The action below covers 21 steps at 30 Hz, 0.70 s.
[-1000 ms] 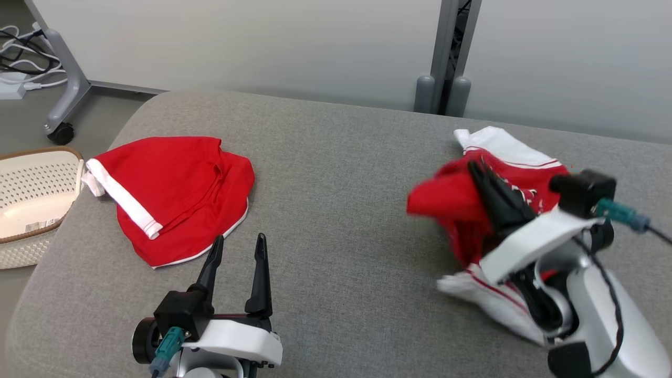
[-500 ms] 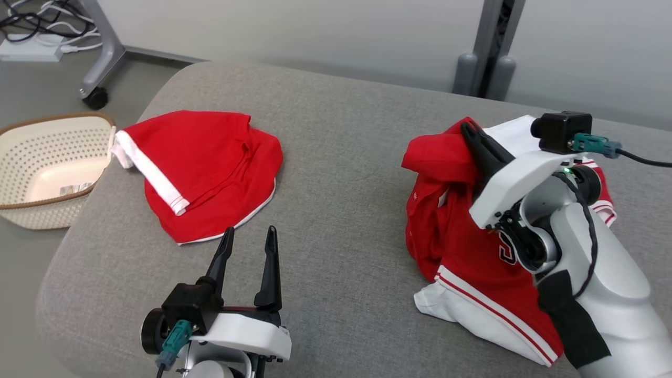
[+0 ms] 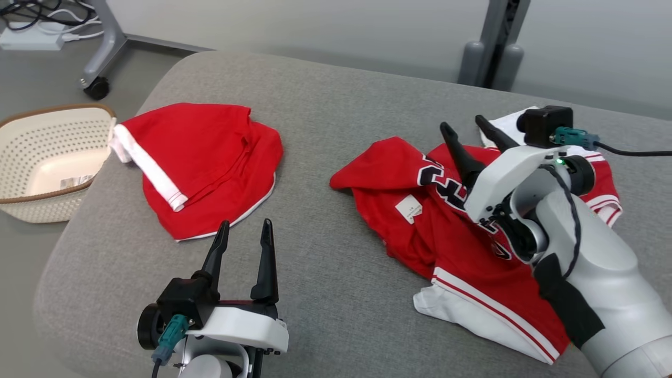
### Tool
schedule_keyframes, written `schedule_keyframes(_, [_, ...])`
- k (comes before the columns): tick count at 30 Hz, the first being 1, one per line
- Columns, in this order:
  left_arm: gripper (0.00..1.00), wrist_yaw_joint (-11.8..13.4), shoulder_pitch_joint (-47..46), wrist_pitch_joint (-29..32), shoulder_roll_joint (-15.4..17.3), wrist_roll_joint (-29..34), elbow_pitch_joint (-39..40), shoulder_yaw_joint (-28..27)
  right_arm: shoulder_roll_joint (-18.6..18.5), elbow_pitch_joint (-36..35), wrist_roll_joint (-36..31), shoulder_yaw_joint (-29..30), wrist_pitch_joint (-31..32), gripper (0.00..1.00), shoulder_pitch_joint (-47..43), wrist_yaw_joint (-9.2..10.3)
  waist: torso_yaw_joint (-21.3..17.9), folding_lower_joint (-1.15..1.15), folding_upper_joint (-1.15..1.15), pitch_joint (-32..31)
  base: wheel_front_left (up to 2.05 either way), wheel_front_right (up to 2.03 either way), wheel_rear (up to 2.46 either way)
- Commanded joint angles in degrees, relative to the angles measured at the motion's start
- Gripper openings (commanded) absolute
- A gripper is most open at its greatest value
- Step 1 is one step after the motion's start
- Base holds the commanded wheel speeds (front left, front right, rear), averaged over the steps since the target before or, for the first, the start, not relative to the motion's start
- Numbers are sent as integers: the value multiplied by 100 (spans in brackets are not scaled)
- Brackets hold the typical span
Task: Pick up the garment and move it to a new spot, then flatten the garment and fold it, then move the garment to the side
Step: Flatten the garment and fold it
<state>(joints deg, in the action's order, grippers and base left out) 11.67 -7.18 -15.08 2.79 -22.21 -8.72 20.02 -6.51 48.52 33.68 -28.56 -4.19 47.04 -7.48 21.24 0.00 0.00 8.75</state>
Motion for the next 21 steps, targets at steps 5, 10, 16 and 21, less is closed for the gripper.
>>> schedule_keyframes(5, [100, 6, -29, -7, 18, 44, 44, -112, -337, -206, 281, -141, -600, 100, -124, -3, -420, 0, 0, -186, 0, 0, 0])
schedule_keyframes(10, [100, -16, -2, -7, 19, 107, 103, -259, -704, -703, 493, -24, -964, 100, -560, -3, -876, 0, 0, -337, 0, 0, 0])
schedule_keyframes(16, [100, -44, 41, -7, 21, 168, 135, -378, -1116, -1424, 417, 596, -1104, 100, -1455, -3, -1331, 0, 0, -463, 0, 0, 0])
schedule_keyframes(21, [100, -41, 93, -7, 20, 210, 140, -504, -1039, -2108, 208, 1277, -1105, 100, -2381, -3, -1625, 0, 0, -528, 0, 0, 0])
